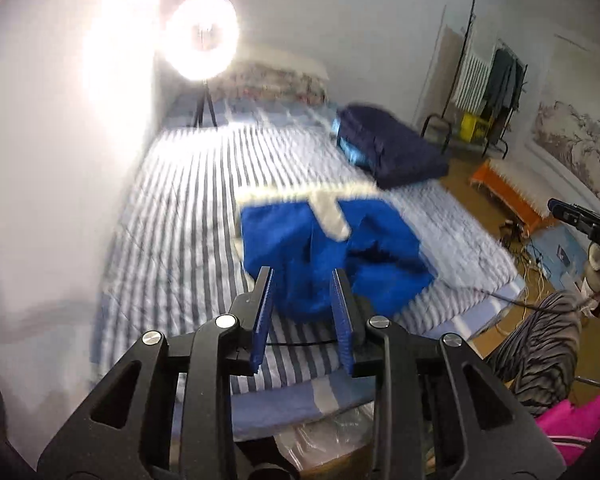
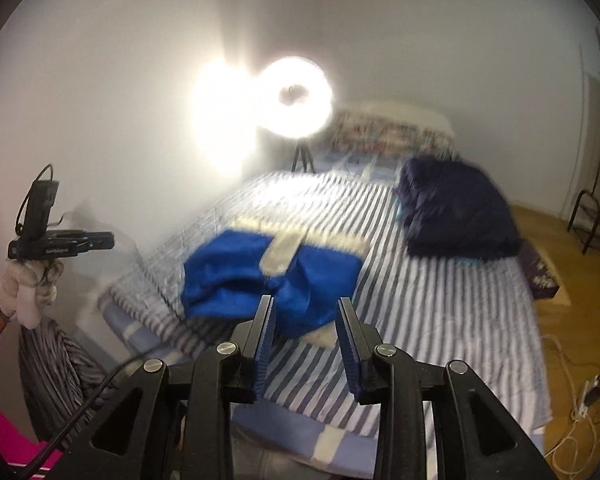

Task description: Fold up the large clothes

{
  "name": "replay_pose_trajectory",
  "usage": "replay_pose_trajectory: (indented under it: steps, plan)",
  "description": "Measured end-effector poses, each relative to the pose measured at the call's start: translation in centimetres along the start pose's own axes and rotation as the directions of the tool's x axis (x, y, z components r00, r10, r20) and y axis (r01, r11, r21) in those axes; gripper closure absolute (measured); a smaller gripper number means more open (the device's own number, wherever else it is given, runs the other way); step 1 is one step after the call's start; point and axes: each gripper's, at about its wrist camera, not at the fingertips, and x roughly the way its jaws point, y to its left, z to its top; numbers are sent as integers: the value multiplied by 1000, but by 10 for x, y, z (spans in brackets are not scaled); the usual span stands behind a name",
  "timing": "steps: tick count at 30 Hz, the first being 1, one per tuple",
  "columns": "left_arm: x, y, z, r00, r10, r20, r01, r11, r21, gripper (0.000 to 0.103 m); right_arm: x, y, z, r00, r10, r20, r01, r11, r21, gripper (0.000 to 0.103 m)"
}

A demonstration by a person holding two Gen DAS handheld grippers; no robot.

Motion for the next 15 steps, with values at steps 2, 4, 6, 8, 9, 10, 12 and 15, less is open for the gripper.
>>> replay_pose_trajectory:
  steps: [2, 4, 6, 8, 9, 10, 12, 15]
  plan:
    - [-25, -8, 18, 999, -16, 45, 15, 1000, 11, 73, -22, -5, 15, 998, 9, 55, -10, 1000, 22, 71]
    - [-43, -15, 32, 996, -22, 83, 20, 999, 28, 62, -45, -5, 28, 993, -6, 115, 4, 1000, 15, 68]
    - [-58, -21, 46, 994, -22, 111, 17, 999, 41, 54, -59, -5, 39, 987, -17, 159, 17, 1000, 4, 57]
    - [-74, -23, 60, 989, -36, 140, 31, 999, 39, 54, -65, -10, 47, 982, -26, 186, 22, 1000, 20, 52]
    - [-79, -23, 66, 987, -37, 154, 32, 999, 34, 54, -65, -13, 50, 981, -29, 192, 23, 999, 33, 52]
    - [-82, -22, 72, 987, -35, 159, 31, 999, 28, 54, -62, -16, 51, 981, -31, 194, 24, 999, 40, 52]
    - [-88, -19, 83, 987, -33, 158, 32, 999, 10, 54, -54, -23, 53, 983, -42, 177, 30, 997, 67, 52]
    - [-106, -21, 105, 981, -31, 189, 28, 999, 18, 54, -57, -32, 65, 983, -29, 183, 10, 995, 101, 52]
